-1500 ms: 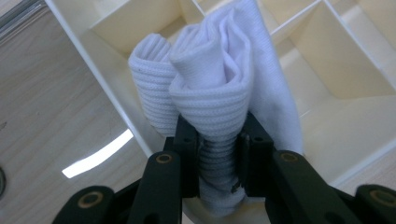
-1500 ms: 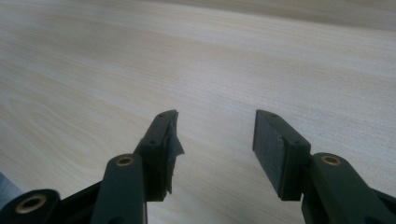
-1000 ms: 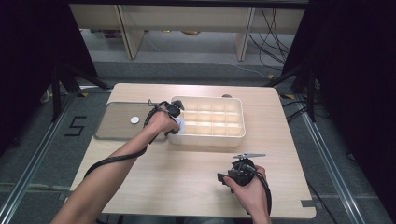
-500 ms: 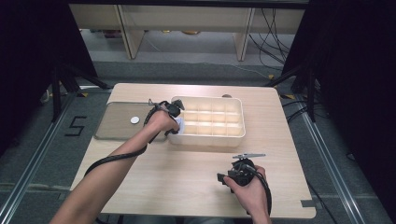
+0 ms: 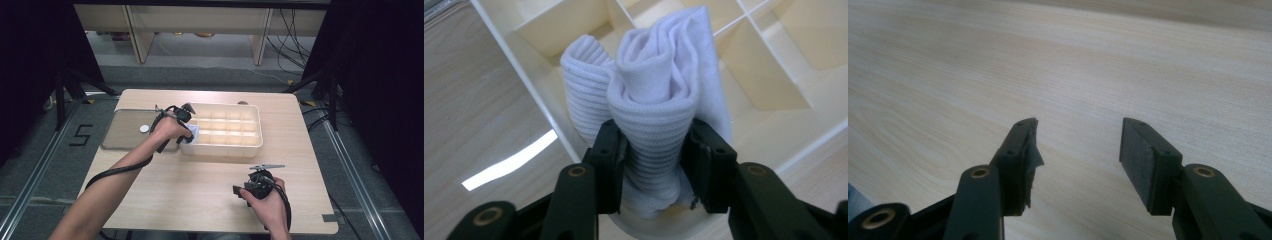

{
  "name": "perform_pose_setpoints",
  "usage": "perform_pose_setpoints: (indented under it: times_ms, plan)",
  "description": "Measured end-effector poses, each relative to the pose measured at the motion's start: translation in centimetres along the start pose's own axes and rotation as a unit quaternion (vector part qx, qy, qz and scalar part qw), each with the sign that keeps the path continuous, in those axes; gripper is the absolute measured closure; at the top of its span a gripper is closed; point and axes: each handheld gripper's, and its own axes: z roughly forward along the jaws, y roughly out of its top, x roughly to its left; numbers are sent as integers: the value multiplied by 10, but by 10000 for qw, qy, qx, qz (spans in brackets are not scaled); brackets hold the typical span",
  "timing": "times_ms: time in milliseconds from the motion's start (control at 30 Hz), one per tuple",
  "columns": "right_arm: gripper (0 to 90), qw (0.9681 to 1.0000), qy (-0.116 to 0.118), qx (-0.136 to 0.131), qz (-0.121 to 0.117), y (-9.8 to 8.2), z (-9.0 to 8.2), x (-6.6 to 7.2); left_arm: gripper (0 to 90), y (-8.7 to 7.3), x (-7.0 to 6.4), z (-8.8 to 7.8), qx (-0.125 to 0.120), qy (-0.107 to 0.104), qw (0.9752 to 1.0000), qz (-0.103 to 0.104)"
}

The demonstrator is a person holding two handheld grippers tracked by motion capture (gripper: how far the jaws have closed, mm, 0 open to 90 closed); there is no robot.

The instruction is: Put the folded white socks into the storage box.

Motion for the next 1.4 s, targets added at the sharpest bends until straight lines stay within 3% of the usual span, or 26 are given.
perform_pose_setpoints:
  times_ms: [67,100,233,300,367,567,633,700,733,800,867,1033,1067,1133,1167,1367,1400]
  plan:
    - [497,10000,34,35,60,0,-1,1,552,1,1,-2,-114,-47,9999,-45]
    - [497,9998,41,73,184,0,-1,3,536,0,0,-2,-171,-98,9996,-180]
    - [497,10000,-7,32,82,0,-1,2,498,1,2,-7,-275,-100,9995,-101]
    - [497,9996,26,-106,250,-1,0,4,488,2,2,-10,-342,-140,9993,-102]
    - [497,9997,-5,39,246,0,-2,4,484,5,2,-14,-461,-108,9988,-115]
    - [497,9999,35,36,95,0,-3,1,493,15,3,-22,-878,10,9961,41]
    - [497,9998,57,56,192,1,-3,2,514,16,2,-20,-860,24,9963,31]
    - [497,9998,42,32,191,0,-4,2,572,15,1,-16,-801,29,9967,131]
    - [497,9995,-6,28,303,1,-3,3,614,15,1,-14,-784,60,9967,214]
    - [497,9999,-42,-20,126,0,-3,1,704,14,0,-12,-809,141,9961,322]
    - [497,9999,-32,16,128,0,-4,0,756,14,-2,-12,-805,173,9958,406]
    - [497,10000,22,19,74,0,-4,0,787,12,-9,-10,-713,284,9949,662]
    - [497,9999,38,-88,107,-1,-4,1,789,11,-9,-10,-694,274,9948,694]
    - [497,9998,23,-124,128,-1,-4,1,793,10,-10,-8,-703,320,9943,730]
    - [497,9996,67,-13,283,0,-5,4,794,9,-10,-8,-703,331,9942,750]
    - [497,9994,74,-107,311,-1,-3,5,798,4,-12,-6,-636,385,9935,858]
    - [497,9993,91,23,351,0,-5,6,799,4,-12,-5,-645,386,9936,846]
